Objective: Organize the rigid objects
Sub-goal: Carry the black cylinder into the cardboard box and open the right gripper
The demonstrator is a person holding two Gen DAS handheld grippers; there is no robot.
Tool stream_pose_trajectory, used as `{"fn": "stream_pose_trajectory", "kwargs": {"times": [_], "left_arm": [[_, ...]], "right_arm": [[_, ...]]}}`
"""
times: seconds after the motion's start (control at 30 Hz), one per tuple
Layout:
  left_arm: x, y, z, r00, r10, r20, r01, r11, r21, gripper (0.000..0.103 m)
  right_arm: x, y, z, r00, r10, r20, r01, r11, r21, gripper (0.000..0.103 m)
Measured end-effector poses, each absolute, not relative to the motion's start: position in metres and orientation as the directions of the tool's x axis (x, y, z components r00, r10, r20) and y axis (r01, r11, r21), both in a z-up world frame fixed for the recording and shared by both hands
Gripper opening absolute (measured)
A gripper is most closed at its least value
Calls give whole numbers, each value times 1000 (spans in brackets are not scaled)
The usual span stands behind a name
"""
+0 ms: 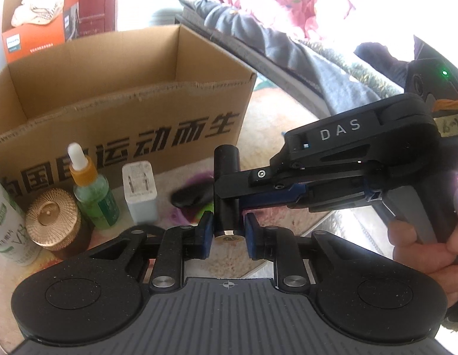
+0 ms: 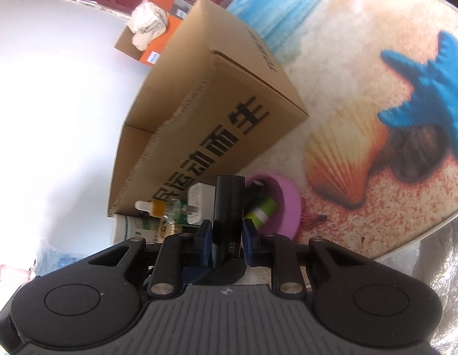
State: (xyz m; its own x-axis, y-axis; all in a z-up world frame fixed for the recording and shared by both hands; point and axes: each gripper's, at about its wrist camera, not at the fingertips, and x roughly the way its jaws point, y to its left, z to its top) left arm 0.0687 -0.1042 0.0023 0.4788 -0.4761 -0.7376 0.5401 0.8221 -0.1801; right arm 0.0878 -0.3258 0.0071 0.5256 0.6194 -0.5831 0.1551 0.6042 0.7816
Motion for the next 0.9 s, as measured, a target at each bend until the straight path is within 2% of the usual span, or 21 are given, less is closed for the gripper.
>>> {"fn": "stream_pose_trajectory", "kwargs": {"times": [0.2,0.4,0.5,0.63,0.8,0.9], "left_arm": [[65,-88,42,576,-479,-663,527,837,-147,21],[103,-59,88,672,-407,-618,446,889,-100,21],[139,-46,92,672,-348,-654,390,917,-88,21],[193,-35,75,628,-255,-735,320,946,-55,21],[243,-25,46,576,-140,-805,269,963,25,21],[258,-23,37,570,-66,-819,239,967,88,21]], "right_arm": [[95,-308,59,586,635,-503,-11,627,779,24],[160,-273,98,550,714,-433,-170,604,779,23],[211,-248,96,483,741,-466,-189,608,771,23],[279,-215,70,369,742,-560,-142,640,755,23],[340,-186,23,242,727,-643,-63,673,737,21],[365,-176,1,200,715,-670,-26,687,726,21]]}}
